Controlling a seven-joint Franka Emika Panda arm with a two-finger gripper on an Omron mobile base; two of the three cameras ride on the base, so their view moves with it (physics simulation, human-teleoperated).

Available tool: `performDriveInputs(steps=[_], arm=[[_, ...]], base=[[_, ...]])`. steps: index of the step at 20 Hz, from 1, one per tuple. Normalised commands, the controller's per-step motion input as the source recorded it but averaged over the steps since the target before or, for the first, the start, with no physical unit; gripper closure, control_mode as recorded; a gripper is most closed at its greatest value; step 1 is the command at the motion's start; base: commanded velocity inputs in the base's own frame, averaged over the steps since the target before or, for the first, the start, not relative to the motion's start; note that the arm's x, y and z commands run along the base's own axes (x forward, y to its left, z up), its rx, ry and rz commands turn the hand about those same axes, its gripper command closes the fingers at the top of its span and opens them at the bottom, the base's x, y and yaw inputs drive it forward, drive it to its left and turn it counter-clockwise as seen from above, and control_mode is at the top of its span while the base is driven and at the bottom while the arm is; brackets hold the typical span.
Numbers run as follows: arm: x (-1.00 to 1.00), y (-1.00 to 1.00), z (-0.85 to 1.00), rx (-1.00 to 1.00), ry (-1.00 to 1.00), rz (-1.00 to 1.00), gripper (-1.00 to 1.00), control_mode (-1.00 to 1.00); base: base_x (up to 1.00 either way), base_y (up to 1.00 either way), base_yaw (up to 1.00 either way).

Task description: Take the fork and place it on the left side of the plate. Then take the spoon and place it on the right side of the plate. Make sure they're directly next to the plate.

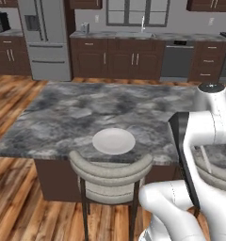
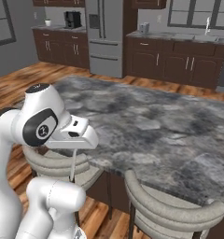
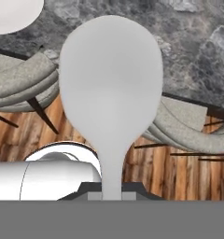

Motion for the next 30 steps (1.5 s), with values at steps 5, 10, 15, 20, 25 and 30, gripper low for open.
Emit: performDriveInputs(steps=[5,10,15,20,25,30], arm=[[0.66,0.07,0.00,0.00,0.09,-0.07,1.00,-1.00],[0.59,0.09,-0.01,0.00,0.00,-0.02,1.00,-1.00],[0.68,0.15,-0.19,0.00,-0.03,0.00,1.00,-1.00],[0.67,0.30,-0.42,0.00,-0.02,0.00,1.00,-1.00],[0.48,0.03,-0.34,0.06,-0.07,0.00,1.00,-1.00],[0.42,0.00,-0.28,0.10,-0.04,0.00,1.00,-1.00]], base=[[0.00,0.00,0.00],[0.00,0.00,0.00],[0.00,0.00,0.00],[0.00,0.00,0.00],[0.00,0.00,0.00],[0.00,0.00,0.00]])
